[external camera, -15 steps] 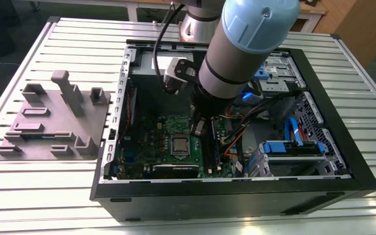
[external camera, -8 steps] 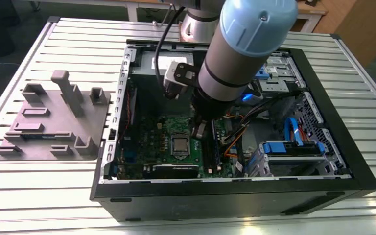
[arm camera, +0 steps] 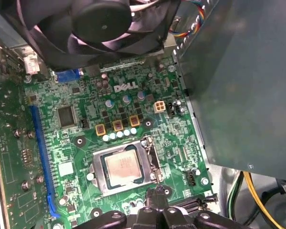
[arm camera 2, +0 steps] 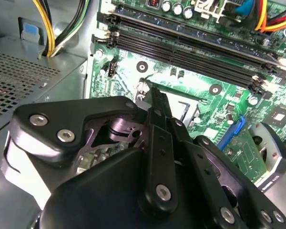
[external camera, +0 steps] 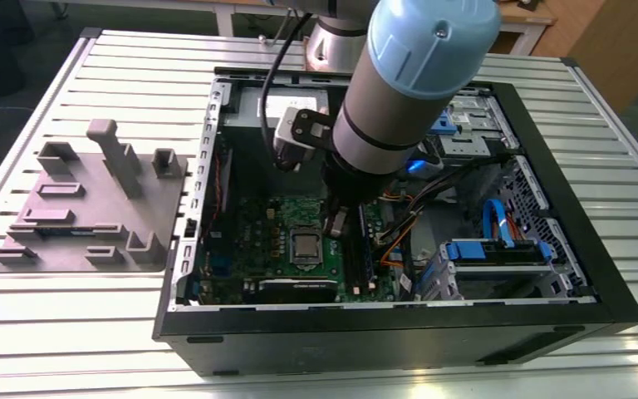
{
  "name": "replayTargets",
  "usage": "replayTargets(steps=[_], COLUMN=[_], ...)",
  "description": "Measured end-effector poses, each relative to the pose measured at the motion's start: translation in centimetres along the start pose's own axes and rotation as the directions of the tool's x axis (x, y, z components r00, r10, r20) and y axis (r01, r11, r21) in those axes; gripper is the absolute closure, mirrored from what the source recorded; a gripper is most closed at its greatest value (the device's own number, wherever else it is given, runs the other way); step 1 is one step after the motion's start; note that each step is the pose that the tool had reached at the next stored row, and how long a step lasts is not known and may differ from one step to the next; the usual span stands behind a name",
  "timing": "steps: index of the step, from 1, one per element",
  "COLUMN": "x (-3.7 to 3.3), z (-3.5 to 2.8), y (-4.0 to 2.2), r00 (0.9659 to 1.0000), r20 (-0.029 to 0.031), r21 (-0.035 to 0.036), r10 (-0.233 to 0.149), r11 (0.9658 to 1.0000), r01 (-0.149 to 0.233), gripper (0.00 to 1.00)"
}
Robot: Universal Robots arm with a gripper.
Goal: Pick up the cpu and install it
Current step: 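Install the first cpu locking lever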
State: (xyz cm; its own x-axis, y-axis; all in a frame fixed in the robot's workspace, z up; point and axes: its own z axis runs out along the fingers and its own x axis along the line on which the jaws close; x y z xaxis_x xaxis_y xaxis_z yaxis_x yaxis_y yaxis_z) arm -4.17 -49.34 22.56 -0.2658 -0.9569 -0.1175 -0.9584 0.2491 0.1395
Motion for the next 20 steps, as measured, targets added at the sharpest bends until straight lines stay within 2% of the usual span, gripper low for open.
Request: replayTargets(steps=[1, 3, 5, 6, 8, 9, 12, 17, 20], x=[0.02, 0.03, 0.07, 0.12, 0.25, 0.31, 0.37, 0.63, 0.83], z=[0.07, 0.15, 0.2, 0.22, 0.33, 0.4, 0.49, 0.54, 0.64], y=[-0.01, -0.02, -0.02, 0.03, 0.26, 0.36, 0.44, 0.44, 0.4], r00=[0.9995, 0.9978, 0.9964, 0.9962, 0.996, 0.996, 0.9948, 0.9921, 0.9919], r20=[-0.0045, -0.0093, -0.0108, -0.0086, -0.0047, -0.0038, -0.0038, -0.0036, -0.0052], r21=[-0.0038, -0.0082, -0.0095, -0.0052, 0.0096, 0.0134, 0.0209, 0.0377, 0.0382], r10=[-0.032, -0.066, -0.084, -0.086, -0.089, -0.09, -0.102, -0.125, -0.127], r11=[0.9995, 0.9978, 0.9964, 0.9963, 0.996, 0.9959, 0.9946, 0.9914, 0.9911], r01=[0.032, 0.066, 0.084, 0.086, 0.089, 0.09, 0.102, 0.125, 0.127], gripper=[0.89, 0.89, 0.89, 0.89, 0.89, 0.89, 0.89, 0.89, 0.89])
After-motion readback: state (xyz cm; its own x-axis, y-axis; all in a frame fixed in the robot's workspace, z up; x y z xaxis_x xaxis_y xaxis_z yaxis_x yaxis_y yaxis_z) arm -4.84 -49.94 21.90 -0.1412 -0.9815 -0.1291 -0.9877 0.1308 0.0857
